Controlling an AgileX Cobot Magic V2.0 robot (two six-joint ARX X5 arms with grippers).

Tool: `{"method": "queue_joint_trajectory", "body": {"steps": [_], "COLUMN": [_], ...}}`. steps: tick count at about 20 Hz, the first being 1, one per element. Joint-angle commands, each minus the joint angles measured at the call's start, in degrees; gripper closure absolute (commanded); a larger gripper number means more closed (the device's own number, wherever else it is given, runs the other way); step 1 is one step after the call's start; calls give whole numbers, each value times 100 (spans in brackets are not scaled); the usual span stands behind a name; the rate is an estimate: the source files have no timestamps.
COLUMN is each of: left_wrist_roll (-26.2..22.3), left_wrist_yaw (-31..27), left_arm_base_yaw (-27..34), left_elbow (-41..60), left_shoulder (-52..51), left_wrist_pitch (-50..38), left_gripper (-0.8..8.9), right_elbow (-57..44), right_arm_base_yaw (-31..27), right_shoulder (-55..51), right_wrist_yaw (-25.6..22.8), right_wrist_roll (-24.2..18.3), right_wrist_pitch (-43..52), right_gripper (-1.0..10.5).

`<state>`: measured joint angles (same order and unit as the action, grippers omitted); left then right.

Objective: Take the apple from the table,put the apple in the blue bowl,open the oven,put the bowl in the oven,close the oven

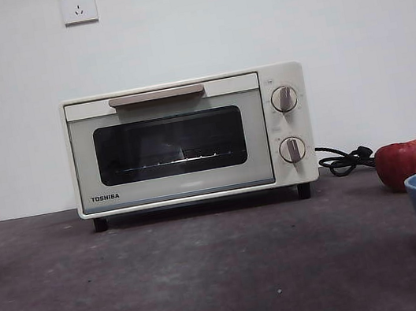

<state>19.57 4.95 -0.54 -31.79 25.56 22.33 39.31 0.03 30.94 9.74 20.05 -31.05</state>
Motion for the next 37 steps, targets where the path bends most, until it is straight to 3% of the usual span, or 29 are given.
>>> {"method": "queue_joint_trajectory", "body": {"steps": [1,10,14,17,18,20,25,26,34,37], "left_wrist_roll": [15,-120,-501,-796,-870,-938,-1128,-1193,-1233,-1233], "left_wrist_yaw": [94,297,330,879,1099,1351,1344,1344,1344,1346], "left_arm_base_yaw": [-11,-11,-15,-17,-17,-17,-17,-17,-17,-17], "left_elbow": [-391,-1493,-1751,-1751,-1751,-1751,-1751,-1751,-1751,-1751], "left_shoulder": [450,1655,2168,2350,2389,2426,2457,2468,2754,2933], "left_wrist_pitch": [254,1423,1958,2048,2039,2035,2024,2022,2000,2002], "left_gripper": [818,818,818,818,818,818,818,818,818,818], "right_elbow": [496,1735,2302,2767,2935,3239,3851,3923,4647,4935], "right_arm_base_yaw": [0,0,0,0,0,2,2,11,155,195], "right_shoulder": [748,2387,3112,3742,3976,4483,5689,5884,7121,7525], "right_wrist_yaw": [254,420,433,417,417,422,219,136,-597,-592], "right_wrist_roll": [-315,-439,-876,-1128,-1141,-1279,-1506,-1572,-1770,-1764], "right_wrist_pitch": [-466,-931,-1021,-1231,-1329,-1491,-1735,-1738,-1663,-1635], "right_gripper": [946,947,952,942,906,702,288,247,248,249]}}
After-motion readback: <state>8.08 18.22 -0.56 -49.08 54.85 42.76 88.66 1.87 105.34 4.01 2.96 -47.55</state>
